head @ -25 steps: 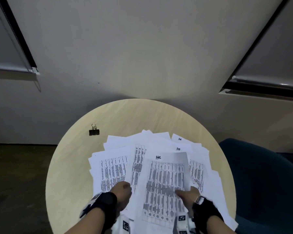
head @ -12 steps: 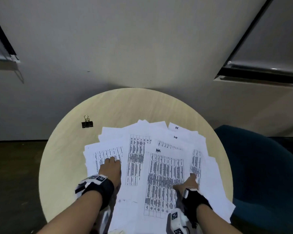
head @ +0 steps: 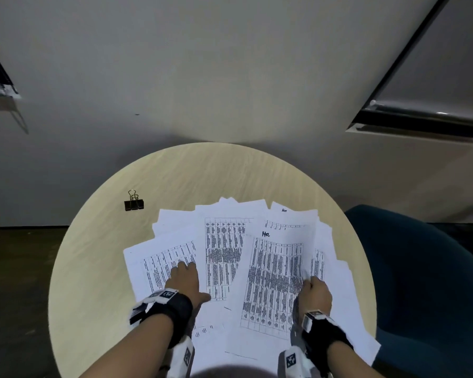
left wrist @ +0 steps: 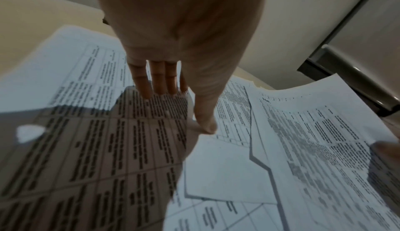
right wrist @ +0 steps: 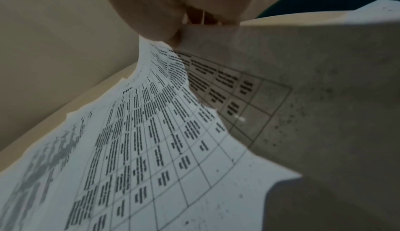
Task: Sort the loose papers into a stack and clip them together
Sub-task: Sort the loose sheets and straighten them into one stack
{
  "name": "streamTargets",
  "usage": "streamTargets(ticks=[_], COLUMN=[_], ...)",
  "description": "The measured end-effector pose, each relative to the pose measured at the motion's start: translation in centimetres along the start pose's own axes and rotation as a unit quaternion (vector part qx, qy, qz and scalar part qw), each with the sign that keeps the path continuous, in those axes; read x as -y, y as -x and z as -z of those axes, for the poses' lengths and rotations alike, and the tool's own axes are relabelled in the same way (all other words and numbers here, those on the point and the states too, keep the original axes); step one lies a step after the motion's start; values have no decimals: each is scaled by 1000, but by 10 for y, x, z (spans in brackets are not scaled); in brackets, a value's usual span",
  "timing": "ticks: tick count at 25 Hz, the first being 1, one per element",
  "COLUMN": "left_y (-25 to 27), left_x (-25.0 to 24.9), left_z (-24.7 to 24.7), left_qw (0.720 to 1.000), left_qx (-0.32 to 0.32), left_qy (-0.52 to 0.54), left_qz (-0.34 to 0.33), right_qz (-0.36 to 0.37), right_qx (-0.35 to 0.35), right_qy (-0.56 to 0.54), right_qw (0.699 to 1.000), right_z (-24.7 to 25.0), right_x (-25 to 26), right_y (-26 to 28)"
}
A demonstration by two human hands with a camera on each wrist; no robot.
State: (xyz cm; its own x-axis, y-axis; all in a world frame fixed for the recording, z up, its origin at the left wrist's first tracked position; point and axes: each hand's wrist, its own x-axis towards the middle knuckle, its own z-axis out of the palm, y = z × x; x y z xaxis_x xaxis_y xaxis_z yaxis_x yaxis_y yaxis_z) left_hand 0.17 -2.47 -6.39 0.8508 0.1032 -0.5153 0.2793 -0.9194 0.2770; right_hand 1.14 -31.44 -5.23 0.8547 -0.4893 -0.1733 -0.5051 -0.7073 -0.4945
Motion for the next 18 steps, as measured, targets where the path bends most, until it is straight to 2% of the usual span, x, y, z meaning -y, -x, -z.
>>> streamTargets(ticks=[1,3,5,6,9,12,16,18], left_y=[-3,-9,-14,-15,-12,-5,7,7], left_x=[-4,-10,-14,-14,-11,-9,-16,-16], left_z=[0,-2,-1,-1,6,2,0,1], left_qw=[1000,999,994,991,984,968,956,962], left_qx=[4,11,17,32,138,215,207,172], left_qy=[1,34,109,132,106,93,188,198], left_qz=[12,34,28,15,-43,-92,-89,-79], right_qz=[3,-13,-28,-37,-68,-75,-71,-65], right_qx=[2,49,107,113,108,171,309,276], right_qy=[-20,-58,-72,-76,-97,-115,-71,-86], right_qw=[1000,997,991,990,987,976,946,955], right_z=[-1,0,1,2,5,3,4,6], right_x=[-1,0,-3,-5,-5,-3,-8,-14], right_y=[-2,-4,-8,-12,-7,1,-9,-11])
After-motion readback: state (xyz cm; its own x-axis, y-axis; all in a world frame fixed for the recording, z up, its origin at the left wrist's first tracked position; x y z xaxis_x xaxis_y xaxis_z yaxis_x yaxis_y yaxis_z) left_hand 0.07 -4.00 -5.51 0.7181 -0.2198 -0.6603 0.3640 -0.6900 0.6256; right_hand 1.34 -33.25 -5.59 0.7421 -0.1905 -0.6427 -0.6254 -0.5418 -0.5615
